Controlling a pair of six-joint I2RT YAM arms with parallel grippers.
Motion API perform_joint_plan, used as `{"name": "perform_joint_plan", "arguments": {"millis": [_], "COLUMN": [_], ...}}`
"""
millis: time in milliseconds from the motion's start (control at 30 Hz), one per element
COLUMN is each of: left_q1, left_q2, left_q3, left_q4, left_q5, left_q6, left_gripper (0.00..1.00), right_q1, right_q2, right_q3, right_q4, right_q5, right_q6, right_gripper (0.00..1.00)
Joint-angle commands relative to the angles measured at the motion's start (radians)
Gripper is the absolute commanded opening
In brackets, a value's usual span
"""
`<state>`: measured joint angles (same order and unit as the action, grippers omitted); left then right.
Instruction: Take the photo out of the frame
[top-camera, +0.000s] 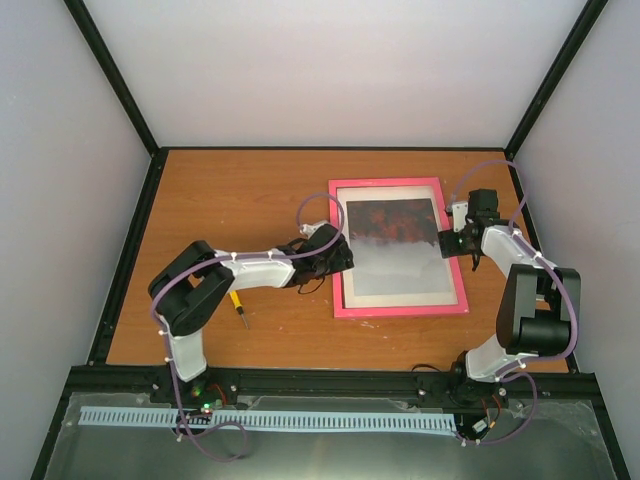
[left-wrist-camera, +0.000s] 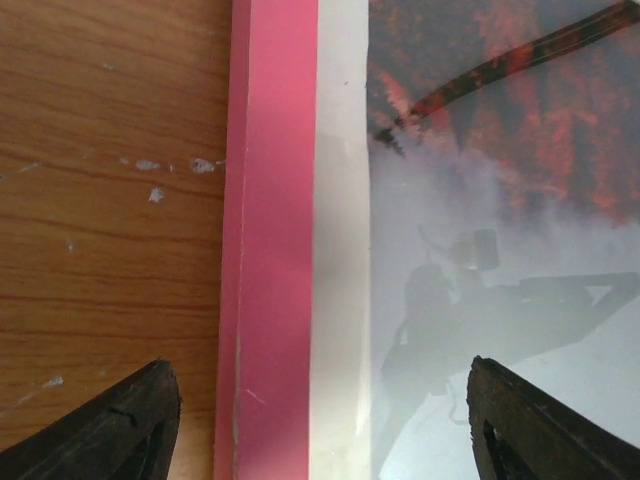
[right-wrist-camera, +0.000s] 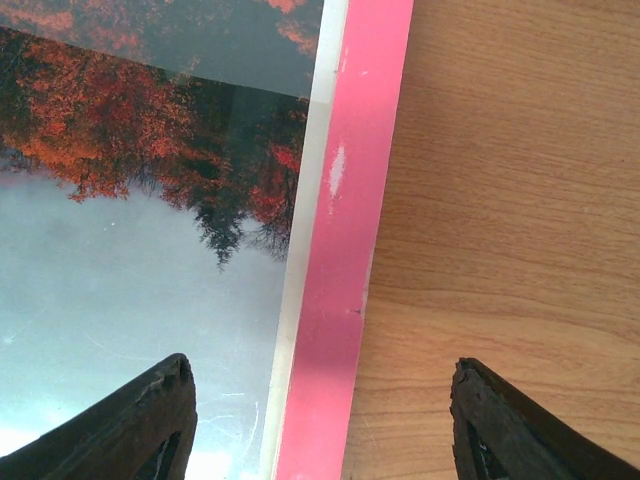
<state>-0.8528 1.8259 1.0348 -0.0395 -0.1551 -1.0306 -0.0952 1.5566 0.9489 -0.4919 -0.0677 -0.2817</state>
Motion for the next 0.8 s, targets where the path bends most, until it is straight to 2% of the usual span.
{"name": "perform_joint_plan", "arguments": {"millis": [0,233,367,633,767], "left_q1": [0.001,-0.041,-0.047,-0.045,-0.045], "left_q2": [0.049,0.140,0.161,-0.076,-0.179], "left_q3": [0.051,0.147,0.193,0.060,-0.045], "left_q4": [-0.016,0.017,-0.039,-0.113,-0.078], "left_q5": [0.049,0.102,0.073,-0.120,-0.143], "left_q6": [0.048,0.113,0.133,0.208,0.250], "left_gripper": [0.77,0.73,0.73,0.77,0.77], "right_q1": [0.000,-0.001,-0.007,-0.082,-0.098], "right_q2": [-0.019,-0.021,-0.032,-0.025,0.044], "right_q3": [-0.007,-0.010,-0.007,0.058,0.098], "right_q4": [0.016,0.017,0.020,0.016,0.000], "right_q5": [-0.016,-0.020,-0.013,0.005,-0.017], "right_q6": [-0.009,-0.011,-0.013,-0.108,-0.138], "right_gripper": [0.69,0.69,0.68,0.65,0.59]}}
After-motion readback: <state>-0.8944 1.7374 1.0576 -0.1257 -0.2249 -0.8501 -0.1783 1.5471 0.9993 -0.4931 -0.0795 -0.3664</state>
